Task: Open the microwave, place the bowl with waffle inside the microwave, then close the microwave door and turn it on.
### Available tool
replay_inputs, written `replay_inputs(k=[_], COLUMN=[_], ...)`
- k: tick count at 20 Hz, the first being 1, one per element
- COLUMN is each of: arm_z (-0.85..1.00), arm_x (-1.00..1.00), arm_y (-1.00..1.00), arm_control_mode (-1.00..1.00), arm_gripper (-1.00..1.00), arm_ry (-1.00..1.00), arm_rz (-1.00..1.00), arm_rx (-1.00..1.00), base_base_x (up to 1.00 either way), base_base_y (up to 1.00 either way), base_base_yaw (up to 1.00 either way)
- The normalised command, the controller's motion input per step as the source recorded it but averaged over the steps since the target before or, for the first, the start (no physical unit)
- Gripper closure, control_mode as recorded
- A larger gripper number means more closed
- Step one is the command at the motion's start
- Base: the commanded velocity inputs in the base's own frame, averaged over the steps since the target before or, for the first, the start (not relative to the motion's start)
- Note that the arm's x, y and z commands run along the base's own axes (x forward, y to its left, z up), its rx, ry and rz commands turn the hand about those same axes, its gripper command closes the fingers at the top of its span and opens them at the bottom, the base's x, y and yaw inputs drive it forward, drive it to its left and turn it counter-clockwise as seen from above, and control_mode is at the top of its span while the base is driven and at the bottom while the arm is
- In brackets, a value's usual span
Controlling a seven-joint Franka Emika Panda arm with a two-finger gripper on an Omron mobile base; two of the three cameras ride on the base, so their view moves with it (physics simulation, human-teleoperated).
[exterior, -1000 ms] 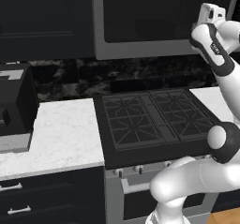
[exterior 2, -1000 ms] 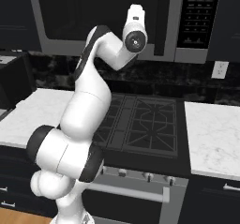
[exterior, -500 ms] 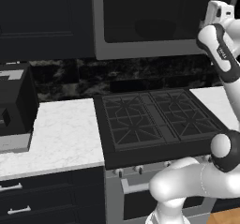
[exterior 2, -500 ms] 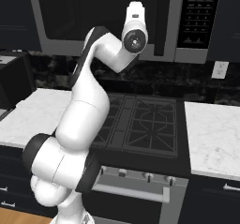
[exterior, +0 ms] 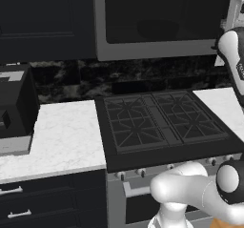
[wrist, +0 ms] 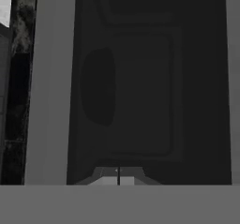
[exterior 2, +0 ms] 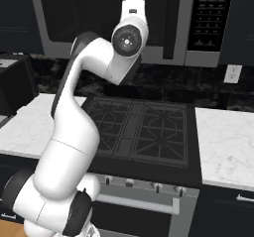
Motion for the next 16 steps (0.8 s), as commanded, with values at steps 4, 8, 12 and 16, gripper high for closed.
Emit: replay_inputs(k=[4, 8, 12, 16], arm_z=[-0.01, -0.07, -0.17, -0.22], arm_x=[-0.24, -0.47, -0.41, -0.35], arm_y=[-0.11, -0.35, -0.67, -0.79], arm_control_mode=[-1.0, -1.0, -1.0, -1.0], arm_gripper=[1.0, 1.0, 1.0, 1.0], arm_ry=[-0.04, 0.01, 0.01, 0.0], arm_rz=[0.03, 0.0, 0.0, 0.0], arm_rx=[0.0, 0.0, 0.0, 0.0], base_base_x=[0.0, 0.0, 0.0, 0.0], base_base_y=[0.0, 0.0, 0.0, 0.0], base_base_yaw=[0.0, 0.0, 0.0, 0.0])
